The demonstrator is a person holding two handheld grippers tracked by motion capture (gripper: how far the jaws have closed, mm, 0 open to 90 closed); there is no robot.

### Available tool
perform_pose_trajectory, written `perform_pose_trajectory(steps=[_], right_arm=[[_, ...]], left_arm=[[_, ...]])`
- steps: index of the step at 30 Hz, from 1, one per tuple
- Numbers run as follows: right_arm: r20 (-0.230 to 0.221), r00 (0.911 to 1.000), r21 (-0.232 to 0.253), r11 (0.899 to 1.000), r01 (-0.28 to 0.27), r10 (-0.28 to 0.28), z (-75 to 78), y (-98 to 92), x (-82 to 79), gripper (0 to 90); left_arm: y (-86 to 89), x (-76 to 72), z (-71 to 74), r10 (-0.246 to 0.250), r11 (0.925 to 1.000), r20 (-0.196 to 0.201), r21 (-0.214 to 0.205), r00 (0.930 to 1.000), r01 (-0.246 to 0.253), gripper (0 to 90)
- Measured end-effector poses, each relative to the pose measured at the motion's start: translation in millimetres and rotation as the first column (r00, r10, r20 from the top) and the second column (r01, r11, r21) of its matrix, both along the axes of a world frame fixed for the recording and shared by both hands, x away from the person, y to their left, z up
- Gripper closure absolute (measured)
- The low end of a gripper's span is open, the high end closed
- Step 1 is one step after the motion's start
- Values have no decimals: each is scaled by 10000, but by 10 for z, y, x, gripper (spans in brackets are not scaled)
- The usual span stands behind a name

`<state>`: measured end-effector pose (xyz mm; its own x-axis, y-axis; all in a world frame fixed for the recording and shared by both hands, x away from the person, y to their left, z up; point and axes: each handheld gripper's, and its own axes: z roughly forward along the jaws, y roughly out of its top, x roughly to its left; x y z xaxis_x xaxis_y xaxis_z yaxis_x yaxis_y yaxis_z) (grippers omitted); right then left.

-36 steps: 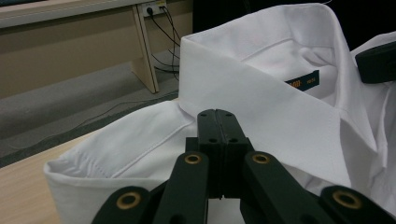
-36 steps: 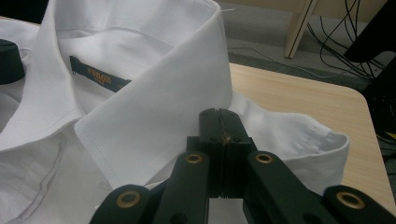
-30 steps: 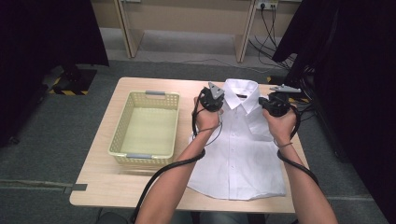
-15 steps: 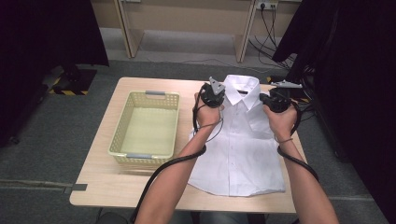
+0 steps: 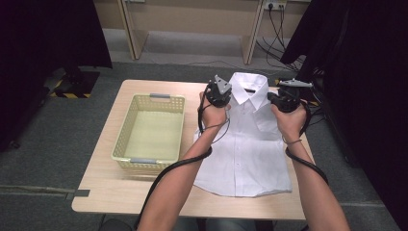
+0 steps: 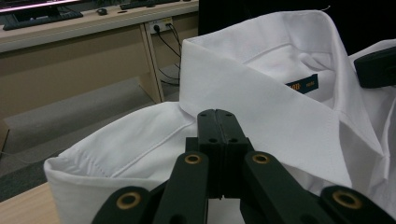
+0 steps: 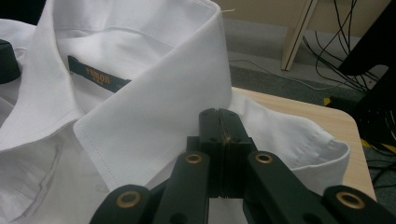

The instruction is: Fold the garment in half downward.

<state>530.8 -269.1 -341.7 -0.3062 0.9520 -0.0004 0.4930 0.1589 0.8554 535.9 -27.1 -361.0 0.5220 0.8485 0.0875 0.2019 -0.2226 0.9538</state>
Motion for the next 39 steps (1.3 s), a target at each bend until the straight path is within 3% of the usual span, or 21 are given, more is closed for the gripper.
perform_pose_trajectory(steps=[9,16,39], right_arm=[[102,9999,8,10000,-2,2,38,6,0,896],[105,9999,0,10000,-20,20,10,8,-21,896],[524,9983,28,9996,-273,271,-87,0,-326,896]], left_arm=[[3,-3,51,-1,10000,154,-2,9999,1,894],[9,-35,-15,51,9999,123,-117,9999,-50,895],[55,-315,-130,-186,9998,496,-55,9986,189,894]])
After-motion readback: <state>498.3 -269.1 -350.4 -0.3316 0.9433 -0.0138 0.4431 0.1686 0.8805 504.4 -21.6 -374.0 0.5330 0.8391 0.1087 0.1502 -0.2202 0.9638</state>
